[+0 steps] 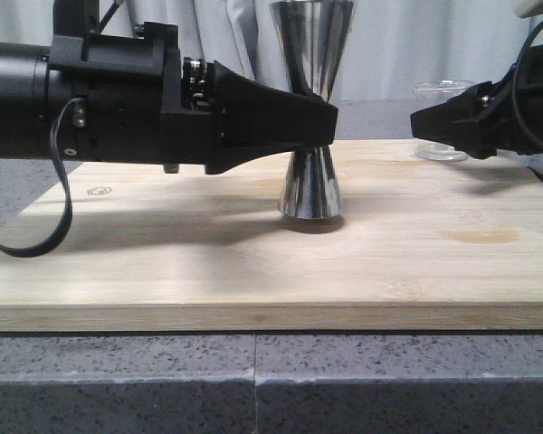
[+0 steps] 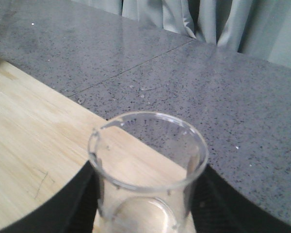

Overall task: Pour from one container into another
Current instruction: 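Lower the glass beaker onto the board's far corner with the right gripper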

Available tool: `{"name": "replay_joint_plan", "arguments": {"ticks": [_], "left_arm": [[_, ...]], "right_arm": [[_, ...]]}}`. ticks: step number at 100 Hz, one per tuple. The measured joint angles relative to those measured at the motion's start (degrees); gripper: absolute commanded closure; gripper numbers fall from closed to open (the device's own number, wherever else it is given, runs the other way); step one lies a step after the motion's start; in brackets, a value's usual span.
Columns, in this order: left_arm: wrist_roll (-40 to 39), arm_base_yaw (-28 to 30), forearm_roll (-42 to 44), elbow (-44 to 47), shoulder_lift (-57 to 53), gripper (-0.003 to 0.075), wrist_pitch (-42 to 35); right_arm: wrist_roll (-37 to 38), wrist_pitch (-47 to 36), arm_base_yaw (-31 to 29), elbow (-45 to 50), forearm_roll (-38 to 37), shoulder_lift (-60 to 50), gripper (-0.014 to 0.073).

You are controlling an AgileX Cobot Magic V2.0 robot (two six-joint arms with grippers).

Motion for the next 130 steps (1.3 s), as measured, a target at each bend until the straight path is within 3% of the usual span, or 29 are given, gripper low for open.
{"name": "replay_joint_plan", "arguments": {"ticks": [50,74,97,119,130], "left_arm": [[0.0,0.0,0.0,0.0,0.0,0.0738,0.0],[0.0,0.0,0.0,0.0,0.0,0.0739,0.0],[0.0,0.0,0.0,0.0,0.0,0.0739,0.0],[0.0,0.0,0.0,0.0,0.0,0.0739,0.0],[0.0,0.0,0.0,0.0,0.0,0.0739,0.0]], "right_arm": [[0.0,0.09,0.0,0.0,0.09,0.0,0.0454],[0.0,0.5,0.0,0.0,0.09,0.0,0.0323],[0.0,0.56,0.0,0.0,0.09,0.0,0.0277],[1.59,2.73,0.0,0.0,0.21,0.1,0.014],[1.93,2.87,0.0,0.0,0.43,0.1,0.012]]}}
